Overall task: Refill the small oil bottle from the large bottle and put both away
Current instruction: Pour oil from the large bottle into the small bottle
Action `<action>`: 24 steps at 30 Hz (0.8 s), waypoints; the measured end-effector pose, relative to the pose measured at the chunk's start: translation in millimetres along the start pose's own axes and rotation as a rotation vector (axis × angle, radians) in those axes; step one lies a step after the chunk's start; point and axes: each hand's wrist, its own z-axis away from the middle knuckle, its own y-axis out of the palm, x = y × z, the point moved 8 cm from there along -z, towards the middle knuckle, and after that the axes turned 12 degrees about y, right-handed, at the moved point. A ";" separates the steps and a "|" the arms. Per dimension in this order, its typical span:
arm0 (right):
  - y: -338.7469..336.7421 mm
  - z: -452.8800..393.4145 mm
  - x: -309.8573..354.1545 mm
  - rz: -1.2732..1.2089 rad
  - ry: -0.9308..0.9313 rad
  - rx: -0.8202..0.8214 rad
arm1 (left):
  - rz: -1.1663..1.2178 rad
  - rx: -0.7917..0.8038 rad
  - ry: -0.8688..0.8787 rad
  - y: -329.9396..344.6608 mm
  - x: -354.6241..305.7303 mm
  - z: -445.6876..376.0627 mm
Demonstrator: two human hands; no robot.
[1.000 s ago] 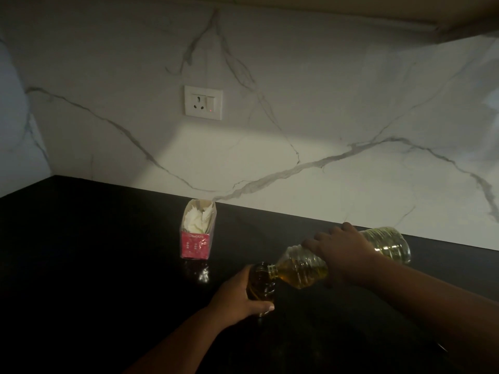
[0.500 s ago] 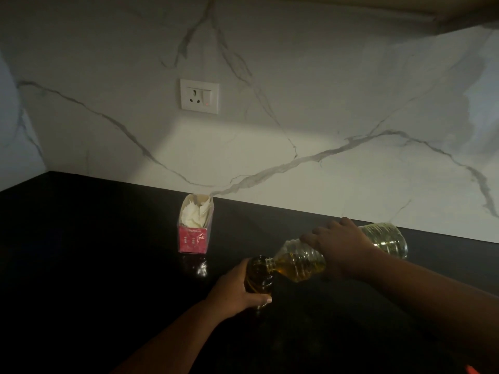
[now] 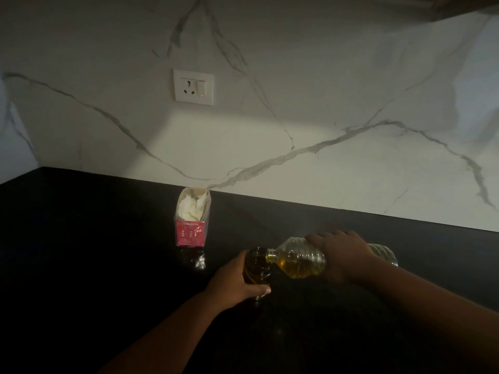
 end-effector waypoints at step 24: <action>9.7 33.3 -19.5 -1.052 0.246 -0.072 | 0.041 0.035 0.052 -2.4 -6.9 2.4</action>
